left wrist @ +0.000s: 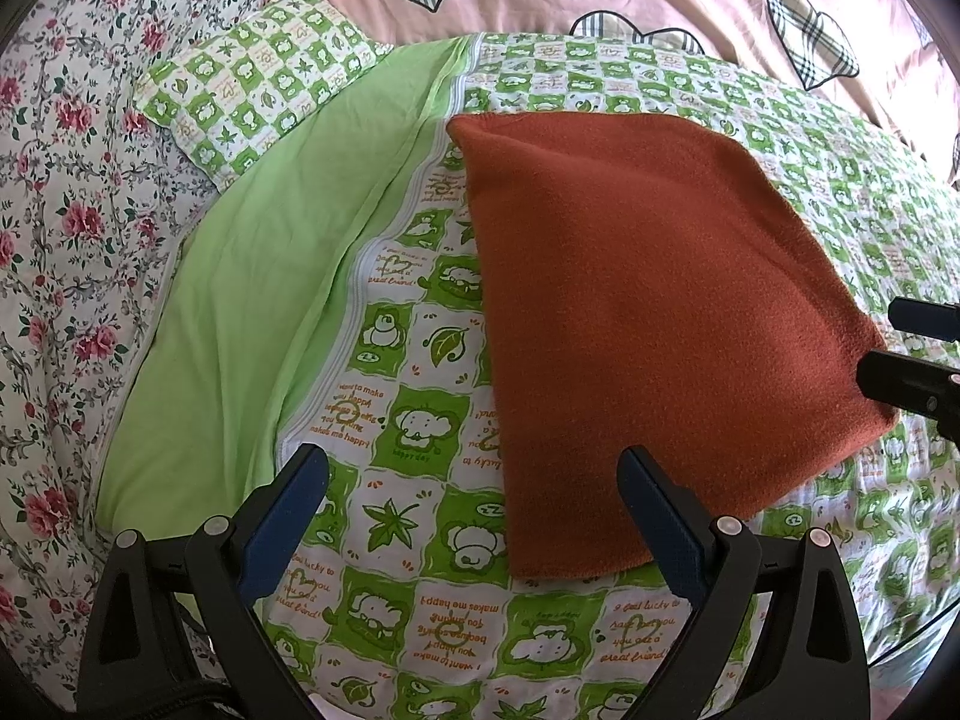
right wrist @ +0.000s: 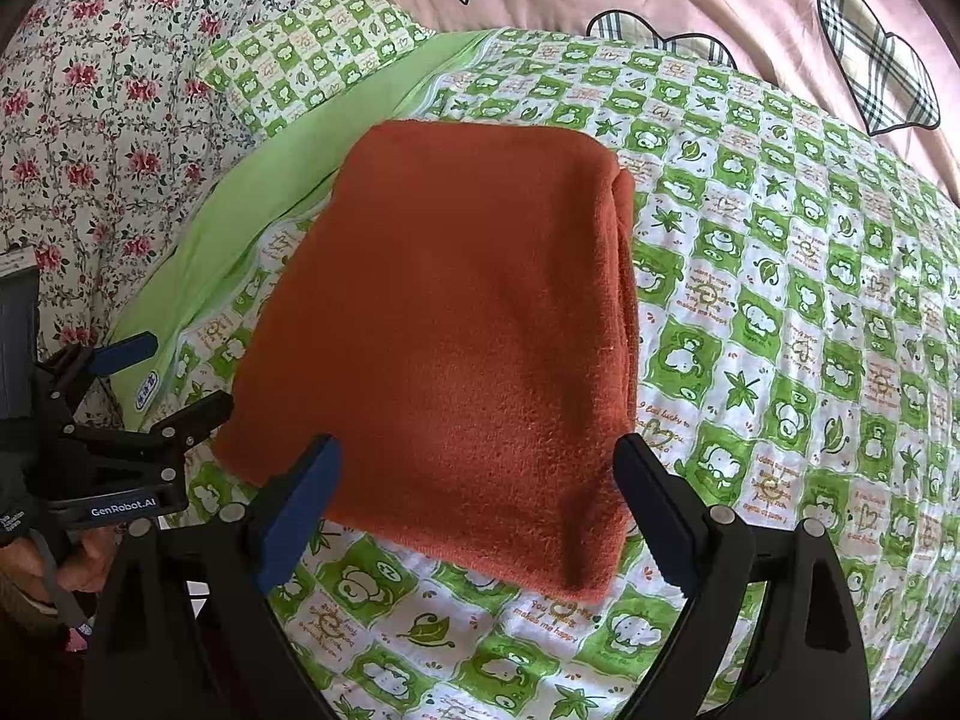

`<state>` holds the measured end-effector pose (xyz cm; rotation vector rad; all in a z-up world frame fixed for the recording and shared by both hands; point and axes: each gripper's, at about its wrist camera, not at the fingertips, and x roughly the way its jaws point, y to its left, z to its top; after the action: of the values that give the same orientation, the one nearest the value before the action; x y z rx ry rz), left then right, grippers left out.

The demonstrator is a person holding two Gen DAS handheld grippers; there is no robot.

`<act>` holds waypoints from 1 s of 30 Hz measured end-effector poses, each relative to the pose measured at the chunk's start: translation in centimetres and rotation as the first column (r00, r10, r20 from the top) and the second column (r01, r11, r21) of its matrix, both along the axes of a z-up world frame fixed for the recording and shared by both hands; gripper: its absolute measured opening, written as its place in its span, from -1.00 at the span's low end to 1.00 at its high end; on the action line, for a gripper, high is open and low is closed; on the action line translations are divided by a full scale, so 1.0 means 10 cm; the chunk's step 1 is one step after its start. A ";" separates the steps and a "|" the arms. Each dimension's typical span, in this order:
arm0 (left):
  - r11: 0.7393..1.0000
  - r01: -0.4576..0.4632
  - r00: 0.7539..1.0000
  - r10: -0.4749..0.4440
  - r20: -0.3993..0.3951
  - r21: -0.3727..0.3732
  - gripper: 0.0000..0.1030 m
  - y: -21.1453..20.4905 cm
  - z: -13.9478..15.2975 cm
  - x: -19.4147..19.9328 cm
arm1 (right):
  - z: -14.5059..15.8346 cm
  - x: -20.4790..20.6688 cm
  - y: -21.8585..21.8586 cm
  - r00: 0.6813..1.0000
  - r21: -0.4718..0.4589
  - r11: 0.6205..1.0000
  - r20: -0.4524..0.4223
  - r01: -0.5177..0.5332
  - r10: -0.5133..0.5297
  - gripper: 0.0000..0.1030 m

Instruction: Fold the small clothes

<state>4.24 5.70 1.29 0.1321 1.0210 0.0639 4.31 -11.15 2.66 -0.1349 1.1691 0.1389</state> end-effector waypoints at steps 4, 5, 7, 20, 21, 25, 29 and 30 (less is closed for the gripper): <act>1.000 0.001 1.000 -0.001 -0.001 -0.001 0.89 0.00 0.00 0.00 | 0.01 0.01 -0.03 1.000 -0.002 1.000 0.002 0.007 -0.007 0.78; 1.000 0.003 1.000 -0.003 -0.001 -0.001 0.89 -0.01 0.01 0.00 | 0.01 0.01 -0.03 1.000 -0.002 1.000 0.001 0.007 -0.007 0.78; 1.000 0.008 1.000 -0.008 0.000 -0.001 0.89 -0.01 0.01 0.02 | 0.01 0.01 -0.03 1.000 -0.002 1.000 0.001 0.007 -0.007 0.78; 1.000 0.016 0.999 -0.017 0.027 0.014 0.89 -0.01 0.07 0.12 | 0.07 0.09 -0.01 1.000 -0.007 1.000 0.024 0.002 -0.001 0.78; 1.000 0.014 0.999 -0.014 0.031 0.016 0.89 0.00 0.08 0.14 | 0.09 0.11 -0.02 1.000 -0.007 1.000 0.028 0.004 -0.004 0.78; 1.000 0.011 0.999 -0.011 0.031 0.016 0.89 0.01 0.07 0.19 | 0.10 0.15 -0.07 0.999 -0.011 1.000 0.035 0.016 -0.016 0.79; 1.000 0.003 1.000 -0.003 0.021 0.012 0.89 0.02 0.05 0.21 | 0.08 0.17 -0.09 0.999 -0.011 1.000 0.034 0.023 -0.023 0.79; 1.000 0.001 1.000 -0.002 0.020 0.011 0.89 0.02 0.05 0.21 | 0.08 0.18 -0.10 0.999 -0.009 1.000 0.033 0.024 -0.024 0.79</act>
<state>6.37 5.95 1.74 0.1421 1.0002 0.0695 6.11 -12.15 3.43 -0.1308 1.1379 0.1097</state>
